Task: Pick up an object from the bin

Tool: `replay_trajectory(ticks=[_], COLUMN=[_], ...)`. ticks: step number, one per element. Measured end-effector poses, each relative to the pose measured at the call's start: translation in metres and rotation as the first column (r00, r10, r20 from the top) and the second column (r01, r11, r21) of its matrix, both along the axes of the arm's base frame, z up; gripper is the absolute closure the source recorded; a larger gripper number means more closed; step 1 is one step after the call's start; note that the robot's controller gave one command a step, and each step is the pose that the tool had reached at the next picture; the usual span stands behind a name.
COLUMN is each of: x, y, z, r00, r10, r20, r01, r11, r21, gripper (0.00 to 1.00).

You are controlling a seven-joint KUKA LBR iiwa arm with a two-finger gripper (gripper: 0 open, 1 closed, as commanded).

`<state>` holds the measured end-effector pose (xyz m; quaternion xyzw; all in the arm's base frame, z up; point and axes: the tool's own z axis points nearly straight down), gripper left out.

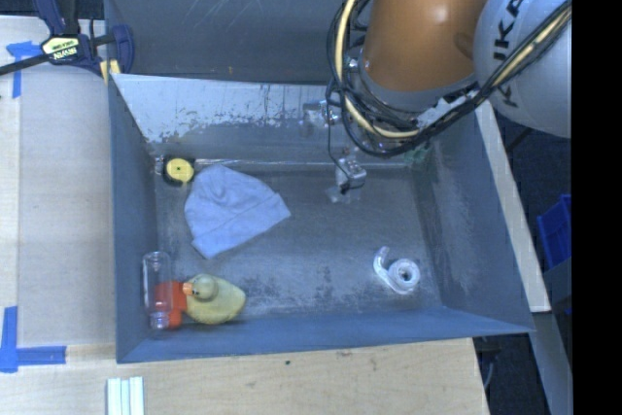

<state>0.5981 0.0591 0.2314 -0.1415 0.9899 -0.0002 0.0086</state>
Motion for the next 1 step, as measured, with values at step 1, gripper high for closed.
replay_trajectory(ticks=[1], x=[0.0281], y=[0.0421], z=[-0.0637], r00=[0.999], r10=[0.034], r20=[-0.013], r01=[-0.034], r11=[0.999], r21=[0.002], gripper=[0.0])
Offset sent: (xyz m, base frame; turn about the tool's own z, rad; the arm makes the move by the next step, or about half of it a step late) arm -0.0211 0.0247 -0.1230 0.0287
